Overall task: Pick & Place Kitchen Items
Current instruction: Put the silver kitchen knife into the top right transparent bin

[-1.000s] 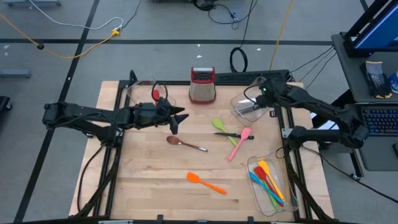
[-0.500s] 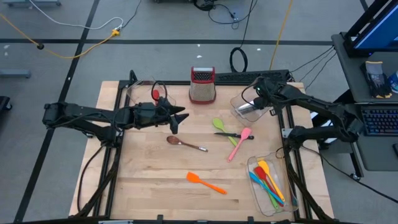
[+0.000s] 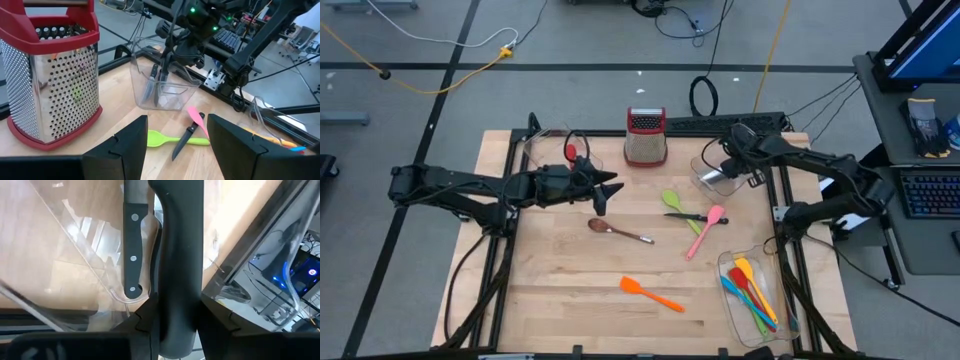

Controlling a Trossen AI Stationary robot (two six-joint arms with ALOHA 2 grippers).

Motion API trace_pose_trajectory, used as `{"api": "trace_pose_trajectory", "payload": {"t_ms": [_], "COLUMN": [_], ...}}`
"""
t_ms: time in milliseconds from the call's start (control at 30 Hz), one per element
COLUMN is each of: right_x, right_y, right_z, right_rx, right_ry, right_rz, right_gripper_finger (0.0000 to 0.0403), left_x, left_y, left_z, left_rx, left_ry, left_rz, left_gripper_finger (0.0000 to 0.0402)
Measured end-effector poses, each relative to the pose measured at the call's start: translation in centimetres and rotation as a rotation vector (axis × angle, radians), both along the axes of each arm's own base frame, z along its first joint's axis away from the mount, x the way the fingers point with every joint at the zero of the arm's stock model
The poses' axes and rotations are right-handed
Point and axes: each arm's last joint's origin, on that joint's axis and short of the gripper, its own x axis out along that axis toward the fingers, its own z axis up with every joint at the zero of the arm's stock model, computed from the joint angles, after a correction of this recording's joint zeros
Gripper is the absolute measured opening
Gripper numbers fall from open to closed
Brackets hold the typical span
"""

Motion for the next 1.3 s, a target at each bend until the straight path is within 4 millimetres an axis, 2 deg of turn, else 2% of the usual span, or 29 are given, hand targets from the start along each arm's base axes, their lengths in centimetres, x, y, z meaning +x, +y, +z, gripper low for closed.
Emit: {"api": "trace_pose_trajectory", "payload": {"t_ms": [500,900,1167,1300], "right_x": [0.0,0.7,0.7,0.5], "right_y": [0.1,1.0,0.5,-0.3], "right_z": [-0.2,-0.4,-0.3,-0.9], "right_rx": [0.042,0.166,0.182,0.202], "right_ry": [-0.010,-0.141,-0.213,-0.222], "right_rz": [0.000,-0.007,-0.048,-0.103], "right_gripper_finger": [0.0086,0.0086,0.0086,0.0086], "left_x": [-0.1,-0.1,-0.1,-0.1], "left_y": [0.0,0.0,0.0,0.0], "left_z": [-0.2,-0.2,-0.2,-0.2], "left_rx": [-0.004,-0.007,-0.007,-0.008], "left_ry": [0.025,0.022,0.021,0.024], "left_rz": [-0.002,0.000,0.000,0.000], "left_gripper_finger": [0.0207,0.0207,0.0207,0.0207]}}
